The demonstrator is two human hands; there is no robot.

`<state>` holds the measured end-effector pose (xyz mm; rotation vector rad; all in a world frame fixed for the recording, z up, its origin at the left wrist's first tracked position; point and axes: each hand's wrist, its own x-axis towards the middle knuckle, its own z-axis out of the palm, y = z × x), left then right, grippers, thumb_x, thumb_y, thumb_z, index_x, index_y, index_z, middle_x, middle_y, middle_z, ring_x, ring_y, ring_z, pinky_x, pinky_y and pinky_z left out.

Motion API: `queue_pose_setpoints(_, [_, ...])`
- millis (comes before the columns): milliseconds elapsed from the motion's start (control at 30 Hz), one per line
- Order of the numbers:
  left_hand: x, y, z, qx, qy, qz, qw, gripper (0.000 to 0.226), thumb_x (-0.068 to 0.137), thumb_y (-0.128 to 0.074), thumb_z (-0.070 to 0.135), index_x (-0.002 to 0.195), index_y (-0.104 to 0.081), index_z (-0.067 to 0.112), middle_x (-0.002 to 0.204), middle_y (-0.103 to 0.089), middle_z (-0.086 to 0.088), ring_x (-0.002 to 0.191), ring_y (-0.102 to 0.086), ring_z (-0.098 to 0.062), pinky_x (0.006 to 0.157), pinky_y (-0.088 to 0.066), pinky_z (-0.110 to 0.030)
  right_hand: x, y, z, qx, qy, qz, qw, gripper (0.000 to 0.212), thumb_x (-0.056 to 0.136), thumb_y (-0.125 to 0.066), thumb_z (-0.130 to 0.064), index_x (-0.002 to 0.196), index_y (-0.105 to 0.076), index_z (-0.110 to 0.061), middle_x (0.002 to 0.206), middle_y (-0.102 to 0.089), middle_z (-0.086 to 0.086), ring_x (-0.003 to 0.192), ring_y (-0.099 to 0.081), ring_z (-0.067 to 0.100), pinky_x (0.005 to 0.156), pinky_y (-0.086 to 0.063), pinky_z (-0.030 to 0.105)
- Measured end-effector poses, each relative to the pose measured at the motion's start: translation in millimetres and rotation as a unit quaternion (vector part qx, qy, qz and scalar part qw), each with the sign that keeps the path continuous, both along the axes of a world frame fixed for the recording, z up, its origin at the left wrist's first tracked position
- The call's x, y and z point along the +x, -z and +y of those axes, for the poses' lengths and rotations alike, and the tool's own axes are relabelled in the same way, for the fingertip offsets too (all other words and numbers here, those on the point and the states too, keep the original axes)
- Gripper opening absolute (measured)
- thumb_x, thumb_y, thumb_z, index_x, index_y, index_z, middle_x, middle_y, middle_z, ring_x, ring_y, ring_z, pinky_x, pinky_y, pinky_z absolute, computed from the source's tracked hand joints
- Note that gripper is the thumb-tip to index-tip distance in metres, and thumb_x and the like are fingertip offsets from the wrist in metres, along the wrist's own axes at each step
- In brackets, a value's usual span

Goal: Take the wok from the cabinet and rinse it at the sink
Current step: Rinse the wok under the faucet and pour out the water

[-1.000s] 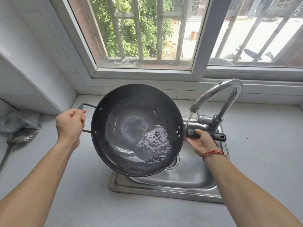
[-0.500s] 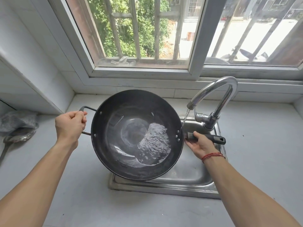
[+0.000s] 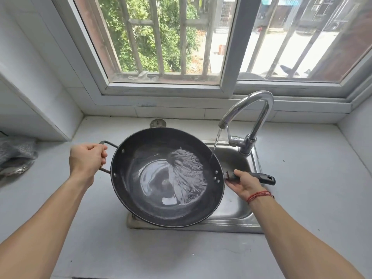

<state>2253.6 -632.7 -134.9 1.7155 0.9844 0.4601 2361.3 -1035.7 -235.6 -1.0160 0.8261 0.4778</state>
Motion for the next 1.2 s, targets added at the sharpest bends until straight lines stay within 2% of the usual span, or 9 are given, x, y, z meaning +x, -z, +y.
queue_pose_setpoints(100, [-3, 1, -5, -0.007, 0.009, 0.012, 1.000, 0.018, 0.085, -0.055, 0.011, 0.074, -0.067, 0.004, 0.064, -0.059, -0.009, 0.052, -0.048, -0.024, 0.058, -0.040, -0.031, -8, -5, -8, -0.016, 0.003, 0.001, 1.000, 0.007, 0.097, -0.052, -0.001, 0.091, -0.053, 0.001, 0.083, -0.063, 0.020, 0.065, -0.068, 0.030, 0.046, -0.058, 0.039])
queue_pose_setpoints(267, [-8, -1, -12, -0.011, 0.023, 0.019, 1.000, 0.016, 0.085, -0.056, 0.009, 0.075, -0.067, 0.003, 0.064, -0.058, -0.009, 0.051, -0.046, -0.024, 0.055, -0.040, -0.030, -18, -10, -15, -0.045, 0.004, -0.003, 0.999, 0.006, 0.095, -0.053, 0.003, 0.089, -0.054, 0.001, 0.054, -0.066, 0.015, 0.046, -0.067, 0.024, 0.039, -0.054, 0.034])
queue_pose_setpoints(333, [-10, -4, -12, -0.012, 0.019, 0.018, 1.000, 0.016, 0.084, -0.056, 0.008, 0.075, -0.067, 0.002, 0.064, -0.057, -0.009, 0.050, -0.046, -0.024, 0.054, -0.040, -0.030, -21, -11, -15, -0.047, 0.005, -0.004, 0.999, 0.005, 0.095, -0.053, 0.004, 0.090, -0.054, 0.002, 0.057, -0.066, 0.016, 0.047, -0.068, 0.025, 0.040, -0.054, 0.035])
queue_pose_setpoints(467, [-14, -12, -9, -0.010, 0.007, 0.016, 1.000, 0.014, 0.082, -0.059, 0.007, 0.071, -0.066, 0.003, 0.063, -0.055, -0.009, 0.049, -0.043, -0.023, 0.052, -0.037, -0.029, -25, -9, -9, -0.032, 0.002, 0.000, 0.999, 0.004, 0.096, -0.052, 0.003, 0.093, -0.053, 0.001, 0.079, -0.061, 0.020, 0.059, -0.068, 0.028, 0.041, -0.055, 0.036])
queue_pose_setpoints(567, [-17, -21, -9, 0.003, 0.003, 0.011, 1.000, 0.014, 0.082, -0.060, 0.005, 0.069, -0.065, 0.003, 0.062, -0.053, -0.008, 0.048, -0.040, -0.023, 0.050, -0.034, -0.029, -26, -7, -3, -0.029, -0.011, 0.001, 1.000, 0.004, 0.095, -0.051, 0.004, 0.093, -0.053, 0.001, 0.079, -0.060, 0.020, 0.048, -0.068, 0.025, 0.043, -0.056, 0.038])
queue_pose_setpoints(700, [-20, -34, -7, 0.032, -0.006, 0.013, 0.999, 0.016, 0.082, -0.060, 0.005, 0.067, -0.064, 0.004, 0.063, -0.053, -0.009, 0.049, -0.038, -0.024, 0.051, -0.033, -0.028, -23, -9, 5, -0.035, -0.029, -0.001, 0.999, 0.005, 0.095, -0.052, 0.004, 0.091, -0.053, 0.001, 0.078, -0.061, 0.021, 0.046, -0.067, 0.025, 0.043, -0.057, 0.040])
queue_pose_setpoints(833, [-21, -38, -4, 0.023, -0.019, 0.032, 0.999, 0.014, 0.082, -0.060, 0.005, 0.069, -0.064, 0.002, 0.064, -0.052, -0.009, 0.049, -0.038, -0.023, 0.052, -0.035, -0.028, -19, -11, 10, -0.050, -0.041, -0.002, 0.998, 0.008, 0.094, -0.053, 0.004, 0.088, -0.052, -0.002, 0.073, -0.059, 0.017, 0.052, -0.066, 0.024, 0.045, -0.057, 0.037])
queue_pose_setpoints(1000, [-22, -36, -6, 0.005, -0.021, 0.052, 0.998, 0.010, 0.081, -0.058, 0.005, 0.074, -0.065, 0.001, 0.064, -0.051, -0.009, 0.049, -0.038, -0.021, 0.053, -0.035, -0.026, -15, -13, 8, -0.050, -0.044, 0.002, 0.998, 0.016, 0.092, -0.051, 0.007, 0.082, -0.048, -0.005, 0.068, -0.054, 0.014, 0.062, -0.061, 0.025, 0.048, -0.058, 0.042])
queue_pose_setpoints(1200, [-21, -34, -13, 0.000, -0.025, 0.059, 0.998, 0.008, 0.082, -0.058, 0.004, 0.078, -0.066, 0.001, 0.064, -0.051, -0.009, 0.051, -0.038, -0.021, 0.054, -0.034, -0.027, -12, -19, 2, -0.087, -0.060, -0.005, 0.994, 0.012, 0.092, -0.054, 0.004, 0.082, -0.051, -0.003, 0.074, -0.060, 0.017, 0.068, -0.065, 0.028, 0.051, -0.060, 0.042])
